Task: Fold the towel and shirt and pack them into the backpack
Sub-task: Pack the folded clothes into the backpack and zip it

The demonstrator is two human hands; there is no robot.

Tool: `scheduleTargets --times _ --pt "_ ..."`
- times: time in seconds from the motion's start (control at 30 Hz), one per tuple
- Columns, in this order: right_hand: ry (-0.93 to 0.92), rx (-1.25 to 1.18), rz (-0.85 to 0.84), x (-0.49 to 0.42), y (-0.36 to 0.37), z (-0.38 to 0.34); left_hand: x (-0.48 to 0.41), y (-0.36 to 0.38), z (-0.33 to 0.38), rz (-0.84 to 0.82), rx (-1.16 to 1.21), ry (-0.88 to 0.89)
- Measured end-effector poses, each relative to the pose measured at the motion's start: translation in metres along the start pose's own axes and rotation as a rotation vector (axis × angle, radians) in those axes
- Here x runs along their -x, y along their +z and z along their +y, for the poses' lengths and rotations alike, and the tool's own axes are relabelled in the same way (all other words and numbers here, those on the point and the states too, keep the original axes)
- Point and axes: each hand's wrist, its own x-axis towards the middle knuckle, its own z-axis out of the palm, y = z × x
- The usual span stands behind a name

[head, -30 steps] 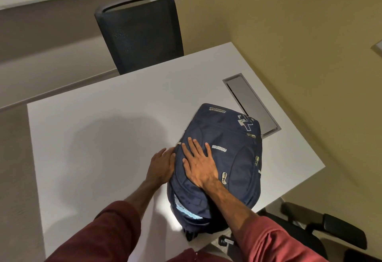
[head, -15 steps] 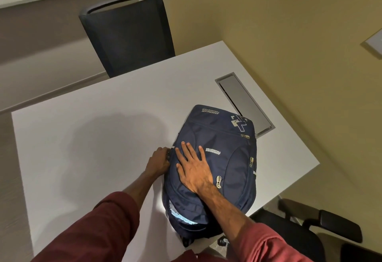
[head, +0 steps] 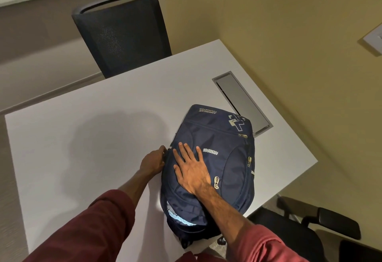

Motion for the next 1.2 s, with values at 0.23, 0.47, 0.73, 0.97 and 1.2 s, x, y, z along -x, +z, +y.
scheduleTargets --times 0.23,0.47,0.73,0.97,1.2 --pt "-0.009 -0.015 0.024 0.001 -0.001 0.003 0.005 -0.006 0.003 0.136 -0.144 -0.005" --pt "-0.004 -0.005 0.026 -0.001 -0.001 0.002 0.041 -0.005 -0.017 0.251 -0.19 0.075" --pt "0.005 0.001 -0.013 -0.004 -0.002 0.003 0.089 0.013 -0.035 0.335 -0.149 0.128" --pt "0.023 -0.035 -0.052 0.0 -0.014 -0.004 0.122 0.017 -0.036 0.391 -0.103 0.167" --pt "-0.063 0.048 0.005 0.058 -0.01 -0.027 0.115 0.018 -0.036 0.41 -0.087 0.184"
